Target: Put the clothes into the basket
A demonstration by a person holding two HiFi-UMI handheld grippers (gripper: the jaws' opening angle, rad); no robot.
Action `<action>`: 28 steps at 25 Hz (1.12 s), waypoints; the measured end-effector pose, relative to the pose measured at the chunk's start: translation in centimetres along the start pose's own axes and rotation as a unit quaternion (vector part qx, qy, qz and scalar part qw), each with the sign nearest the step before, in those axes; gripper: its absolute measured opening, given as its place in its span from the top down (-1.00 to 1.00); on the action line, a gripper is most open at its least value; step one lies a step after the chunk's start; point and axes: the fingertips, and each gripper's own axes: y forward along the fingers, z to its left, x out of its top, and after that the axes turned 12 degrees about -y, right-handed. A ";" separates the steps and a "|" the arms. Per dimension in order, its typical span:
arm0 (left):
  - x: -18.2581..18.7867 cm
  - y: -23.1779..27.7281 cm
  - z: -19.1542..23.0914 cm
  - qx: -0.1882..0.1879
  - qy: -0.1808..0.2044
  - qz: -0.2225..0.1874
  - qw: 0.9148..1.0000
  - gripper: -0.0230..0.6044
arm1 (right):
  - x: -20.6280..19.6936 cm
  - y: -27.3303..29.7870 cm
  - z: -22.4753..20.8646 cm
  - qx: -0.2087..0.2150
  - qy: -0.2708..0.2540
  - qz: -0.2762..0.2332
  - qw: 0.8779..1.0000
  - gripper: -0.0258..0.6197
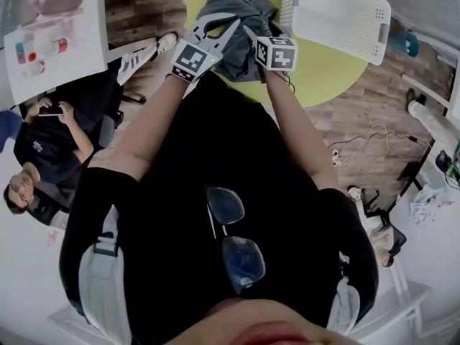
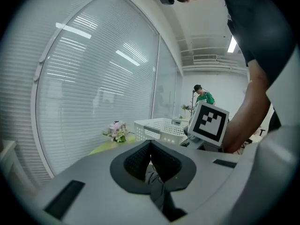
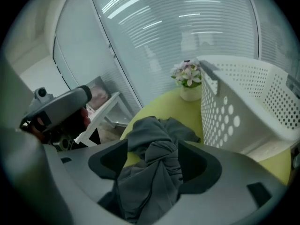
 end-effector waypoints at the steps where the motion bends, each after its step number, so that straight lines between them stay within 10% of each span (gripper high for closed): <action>1: -0.3 0.2 0.4 -0.002 0.000 0.004 1.000 0.90 | -0.6 1.0 -0.1 0.001 0.005 0.014 1.000 -0.12; 12: -1.3 1.5 3.0 -0.027 -0.009 0.026 0.999 0.90 | -7.0 8.2 -1.7 -0.007 -0.021 0.159 0.987 -0.38; 28: 0.8 0.7 3.0 -0.050 0.003 0.012 0.999 0.90 | -6.5 4.6 0.8 0.011 -0.075 0.163 0.984 -0.09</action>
